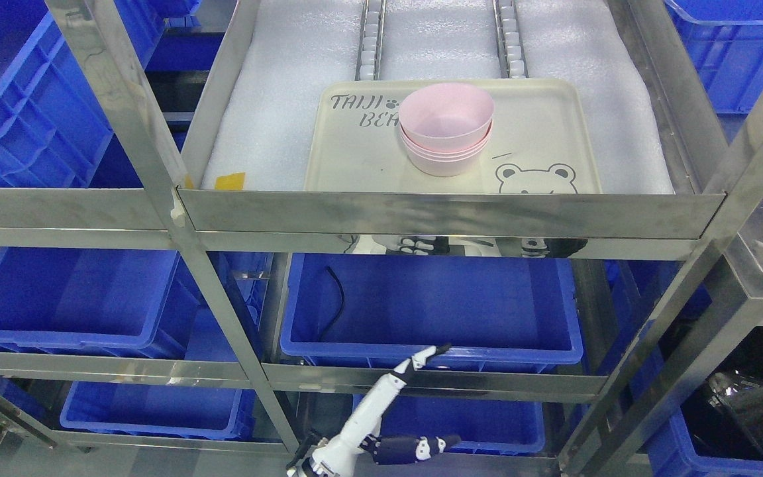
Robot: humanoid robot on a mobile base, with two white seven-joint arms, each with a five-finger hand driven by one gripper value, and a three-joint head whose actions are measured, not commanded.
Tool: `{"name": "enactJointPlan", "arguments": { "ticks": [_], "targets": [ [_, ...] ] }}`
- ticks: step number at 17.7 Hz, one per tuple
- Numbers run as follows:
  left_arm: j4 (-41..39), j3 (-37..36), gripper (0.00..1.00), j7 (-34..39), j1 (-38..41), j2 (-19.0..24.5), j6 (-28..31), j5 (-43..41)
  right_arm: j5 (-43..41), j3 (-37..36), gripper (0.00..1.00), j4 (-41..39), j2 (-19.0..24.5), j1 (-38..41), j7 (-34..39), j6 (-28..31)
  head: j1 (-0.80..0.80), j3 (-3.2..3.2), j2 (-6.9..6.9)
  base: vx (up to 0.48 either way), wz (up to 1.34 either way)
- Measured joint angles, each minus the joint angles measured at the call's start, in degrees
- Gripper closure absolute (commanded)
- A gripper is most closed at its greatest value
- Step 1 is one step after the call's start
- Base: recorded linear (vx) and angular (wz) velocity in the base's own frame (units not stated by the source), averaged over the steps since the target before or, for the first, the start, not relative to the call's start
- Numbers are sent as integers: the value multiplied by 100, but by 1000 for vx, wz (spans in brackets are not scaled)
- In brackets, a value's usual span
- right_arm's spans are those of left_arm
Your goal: Stack pink IKEA bowl on shelf middle layer
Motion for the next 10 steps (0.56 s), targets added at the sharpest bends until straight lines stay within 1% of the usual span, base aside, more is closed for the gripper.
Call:
{"name": "enactJointPlan", "arguments": {
  "ticks": [2,5,10],
  "targets": [
    [34,157,7,486,97,-1,98,200,0,0,0,0,0,0,0,0,0,0,0,0,0],
    [69,316,8,930,170,-2,340,462,0,0,0,0,0,0,0,0,0,0,0,0,0],
    [89,491,8,1097,147,-4,760,716,0,0,0,0,0,0,0,0,0,0,0,0,0]
  ]
}}
